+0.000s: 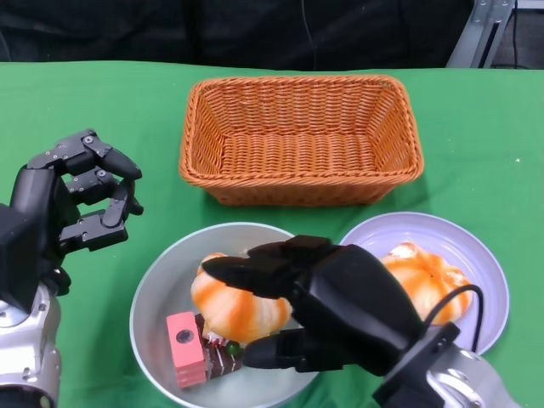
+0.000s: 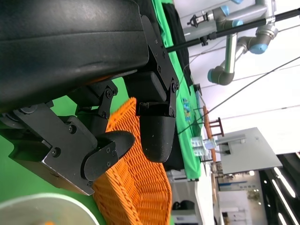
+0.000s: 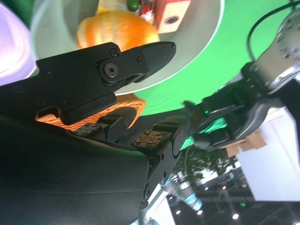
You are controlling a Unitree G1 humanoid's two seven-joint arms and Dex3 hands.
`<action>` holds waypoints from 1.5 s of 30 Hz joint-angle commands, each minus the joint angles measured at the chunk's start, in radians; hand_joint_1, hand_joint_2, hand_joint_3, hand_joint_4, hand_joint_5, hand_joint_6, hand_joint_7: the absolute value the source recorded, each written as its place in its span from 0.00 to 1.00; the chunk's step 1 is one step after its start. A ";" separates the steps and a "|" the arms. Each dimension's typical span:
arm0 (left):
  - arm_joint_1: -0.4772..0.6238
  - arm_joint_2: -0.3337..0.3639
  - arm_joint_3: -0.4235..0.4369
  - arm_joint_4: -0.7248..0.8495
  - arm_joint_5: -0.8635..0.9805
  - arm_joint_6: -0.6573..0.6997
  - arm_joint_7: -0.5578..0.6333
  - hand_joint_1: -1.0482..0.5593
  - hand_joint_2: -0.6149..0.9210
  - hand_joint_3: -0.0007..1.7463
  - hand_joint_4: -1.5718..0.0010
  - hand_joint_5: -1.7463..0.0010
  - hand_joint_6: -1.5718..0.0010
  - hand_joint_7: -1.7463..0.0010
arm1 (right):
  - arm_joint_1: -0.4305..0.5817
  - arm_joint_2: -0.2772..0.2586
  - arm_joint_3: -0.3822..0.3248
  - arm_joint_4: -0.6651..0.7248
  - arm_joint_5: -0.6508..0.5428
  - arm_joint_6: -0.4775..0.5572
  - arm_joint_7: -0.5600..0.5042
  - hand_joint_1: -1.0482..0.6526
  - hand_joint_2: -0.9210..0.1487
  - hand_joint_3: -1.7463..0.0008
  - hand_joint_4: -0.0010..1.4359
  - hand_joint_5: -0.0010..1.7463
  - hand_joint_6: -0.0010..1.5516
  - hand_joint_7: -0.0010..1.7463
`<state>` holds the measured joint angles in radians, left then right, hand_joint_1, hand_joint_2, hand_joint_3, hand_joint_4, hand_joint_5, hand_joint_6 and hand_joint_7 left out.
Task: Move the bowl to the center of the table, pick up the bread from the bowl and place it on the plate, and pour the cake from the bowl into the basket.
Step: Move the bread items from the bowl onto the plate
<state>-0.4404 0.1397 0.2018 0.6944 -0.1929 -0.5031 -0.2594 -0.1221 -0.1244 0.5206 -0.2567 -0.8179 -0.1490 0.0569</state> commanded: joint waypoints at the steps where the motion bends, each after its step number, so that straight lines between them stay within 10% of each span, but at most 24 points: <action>1: 0.015 0.004 0.011 -0.021 -0.028 0.024 -0.021 0.66 0.75 0.61 0.47 0.17 0.44 0.31 | -0.032 0.005 0.010 0.018 -0.026 0.037 0.034 0.17 0.00 0.99 0.36 0.04 0.30 0.00; 20: 0.026 0.002 0.006 -0.037 0.018 0.005 0.011 0.65 0.74 0.63 0.46 0.18 0.41 0.33 | -0.106 -0.005 0.090 0.106 -0.271 0.198 0.121 0.06 0.00 0.96 0.17 0.00 0.18 0.00; 45: 0.035 -0.003 0.008 -0.053 0.027 -0.014 0.026 0.66 0.74 0.63 0.45 0.17 0.42 0.29 | -0.217 0.025 0.142 0.475 -0.239 0.129 -0.159 0.17 0.00 0.97 0.44 0.06 0.34 0.02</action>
<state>-0.4133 0.1247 0.2026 0.6518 -0.1609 -0.5140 -0.2401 -0.3310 -0.0939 0.6687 0.1907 -1.0719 -0.0176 -0.0934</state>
